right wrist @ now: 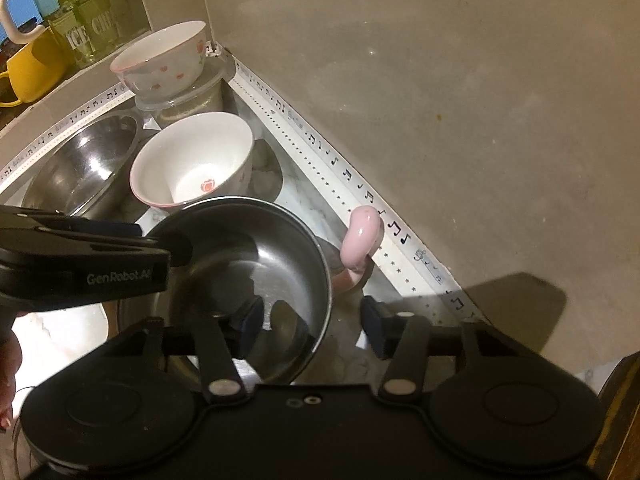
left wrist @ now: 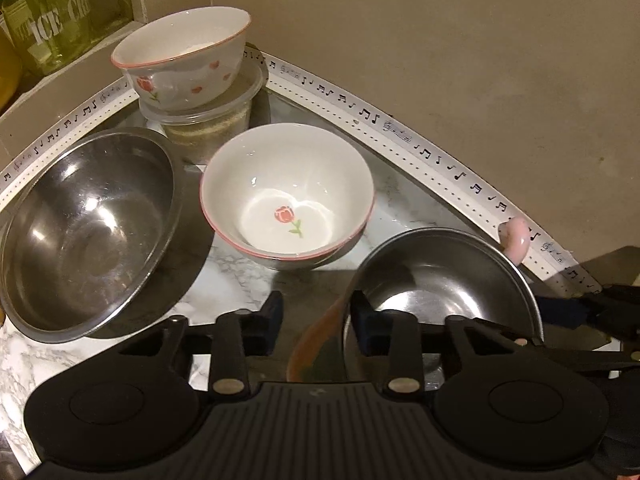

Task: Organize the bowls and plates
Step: 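Close both grippers on the rim of the pink-handled pot, then lift the pot with both grippers and carry it toward the stainless bowl, then lower the pot into the large stainless bowl and open both grippers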

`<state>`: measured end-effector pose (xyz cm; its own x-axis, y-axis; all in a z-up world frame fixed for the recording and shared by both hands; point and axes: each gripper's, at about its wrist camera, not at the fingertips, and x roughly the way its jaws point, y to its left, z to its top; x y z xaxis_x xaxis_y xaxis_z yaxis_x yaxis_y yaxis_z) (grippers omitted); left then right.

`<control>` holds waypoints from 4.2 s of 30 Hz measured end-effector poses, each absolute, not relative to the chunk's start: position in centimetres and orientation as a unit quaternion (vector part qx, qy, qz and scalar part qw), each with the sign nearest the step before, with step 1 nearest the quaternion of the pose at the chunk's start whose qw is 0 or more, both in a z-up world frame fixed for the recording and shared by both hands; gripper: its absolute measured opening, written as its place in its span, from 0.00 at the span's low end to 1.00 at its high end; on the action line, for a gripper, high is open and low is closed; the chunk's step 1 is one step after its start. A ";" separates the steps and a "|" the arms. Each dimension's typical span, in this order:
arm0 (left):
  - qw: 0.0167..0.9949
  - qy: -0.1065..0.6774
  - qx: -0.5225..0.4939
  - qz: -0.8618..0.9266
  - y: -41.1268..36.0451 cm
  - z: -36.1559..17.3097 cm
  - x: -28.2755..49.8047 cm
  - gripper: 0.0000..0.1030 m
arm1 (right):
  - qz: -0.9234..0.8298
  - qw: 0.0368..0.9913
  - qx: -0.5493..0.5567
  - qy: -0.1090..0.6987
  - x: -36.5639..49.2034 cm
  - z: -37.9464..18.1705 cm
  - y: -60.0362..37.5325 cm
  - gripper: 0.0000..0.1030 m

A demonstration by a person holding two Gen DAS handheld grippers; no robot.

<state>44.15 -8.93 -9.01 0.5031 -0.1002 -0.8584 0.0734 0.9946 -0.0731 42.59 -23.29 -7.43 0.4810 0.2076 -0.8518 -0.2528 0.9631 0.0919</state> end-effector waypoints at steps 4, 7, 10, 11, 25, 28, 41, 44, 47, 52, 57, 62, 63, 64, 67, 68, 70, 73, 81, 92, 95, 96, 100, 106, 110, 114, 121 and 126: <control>0.865 0.500 -0.016 -0.051 -9.2 -9.0 44.1 0.25 | 0.131 0.858 -0.018 0.497 42.6 -7.7 -23.3 0.25; 0.866 0.497 -0.016 -0.050 -9.3 -8.9 44.0 0.24 | 0.130 0.860 -0.023 0.493 42.5 -7.6 -23.2 0.14; 0.868 0.494 -0.021 -0.050 -9.2 -8.6 43.7 0.23 | 0.128 0.862 -0.026 0.491 42.4 -7.6 -23.3 0.10; 0.869 0.492 -0.018 -0.050 -9.3 -8.5 43.6 0.22 | 0.127 0.861 -0.025 0.491 42.4 -7.6 -23.3 0.09; 0.874 0.481 -0.037 -0.061 -9.0 -6.9 41.8 0.11 | 0.127 0.865 -0.028 0.485 41.6 -6.0 -23.1 0.07; 0.877 0.476 -0.037 -0.058 -8.7 -6.6 41.3 0.11 | 0.128 0.867 -0.030 0.481 41.5 -5.7 -22.9 0.07; 0.892 0.447 -0.051 -0.029 -5.0 -3.2 40.2 0.11 | 0.161 0.869 -0.031 0.467 42.0 -3.0 -20.1 0.07; 0.898 0.437 -0.054 -0.014 -3.3 -2.1 40.3 0.11 | 0.174 0.870 -0.034 0.459 42.3 -2.0 -18.6 0.07; 0.903 0.426 -0.053 0.005 -1.5 -0.8 40.4 0.11 | 0.187 0.872 -0.035 0.451 42.9 -1.0 -16.9 0.07; 0.910 0.411 -0.048 0.032 1.5 0.9 41.0 0.11 | 0.210 0.874 -0.032 0.438 44.1 0.6 -13.8 0.07; 0.911 0.407 -0.038 0.050 4.5 1.6 42.0 0.11 | 0.226 0.873 -0.027 0.432 45.4 1.5 -10.9 0.07; 0.910 0.409 -0.022 0.064 6.7 1.5 43.7 0.12 | 0.236 0.869 -0.018 0.435 46.8 1.4 -8.1 0.07; 0.909 0.410 -0.017 0.066 7.0 1.3 44.1 0.12 | 0.237 0.868 -0.017 0.437 47.2 1.3 -7.6 0.07; 0.909 0.412 -0.012 0.068 7.2 1.1 44.5 0.12 | 0.237 0.867 -0.015 0.438 47.5 1.2 -7.2 0.07; 0.906 0.417 0.003 0.073 7.8 0.3 45.6 0.12 | 0.236 0.864 -0.006 0.445 48.5 0.5 -6.0 0.07; 0.904 0.420 0.004 0.074 7.9 -0.1 45.9 0.12 | 0.237 0.862 -0.003 0.447 48.8 0.2 -5.7 0.07; 0.902 0.425 0.006 0.074 8.3 -0.8 46.5 0.13 | 0.234 0.859 0.002 0.454 49.5 -0.4 -5.2 0.07; 0.899 0.433 0.004 0.072 8.8 -2.0 47.2 0.13 | 0.232 0.856 0.002 0.462 50.1 -1.4 -4.6 0.07; 0.890 0.451 0.008 0.072 9.4 -4.8 48.6 0.14 | 0.227 0.846 -0.001 0.483 51.3 -3.5 -3.4 0.08; 0.885 0.460 0.015 0.071 9.4 -6.4 49.6 0.15 | 0.229 0.836 0.003 0.498 51.9 -5.7 -2.6 0.08; 0.885 0.460 0.017 0.068 9.4 -6.5 49.6 0.16 | 0.230 0.834 -0.007 0.501 51.8 -5.8 -2.5 0.08; 0.886 0.459 0.019 0.066 9.3 -6.6 49.6 0.16 | 0.232 0.834 -0.010 0.501 51.7 -5.9 -2.5 0.09; 0.882 0.465 0.035 0.061 8.9 -6.8 49.3 0.17 | 0.238 0.829 -0.030 0.505 51.2 -6.0 -2.2 0.09; 0.880 0.468 0.047 0.064 8.6 -7.2 49.2 0.17 | 0.240 0.828 -0.048 0.504 50.6 -5.9 -2.0 0.09; 0.873 0.479 0.043 0.073 9.1 -8.0 49.7 0.17 | 0.245 0.826 -0.059 0.504 50.7 -5.7 -1.6 0.15; 0.872 0.482 0.038 0.076 9.5 -8.4 49.8 0.17 | 0.257 0.821 -0.062 0.505 50.9 -5.2 -1.5 0.19; 0.871 0.483 0.038 0.083 9.5 -8.9 49.9 0.17 | 0.260 0.815 -0.053 0.516 51.3 -5.3 -2.2 0.34; 0.871 0.483 0.028 0.090 9.5 -8.6 49.9 0.17 | 0.270 0.814 -0.042 0.512 51.0 -4.7 -3.2 0.39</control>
<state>49.88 9.54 -8.62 0.5180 0.1829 -0.8356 -0.1293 0.9824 0.1349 50.98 -3.23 -4.69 0.3293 0.3967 -0.8568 -0.4827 0.8506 0.2083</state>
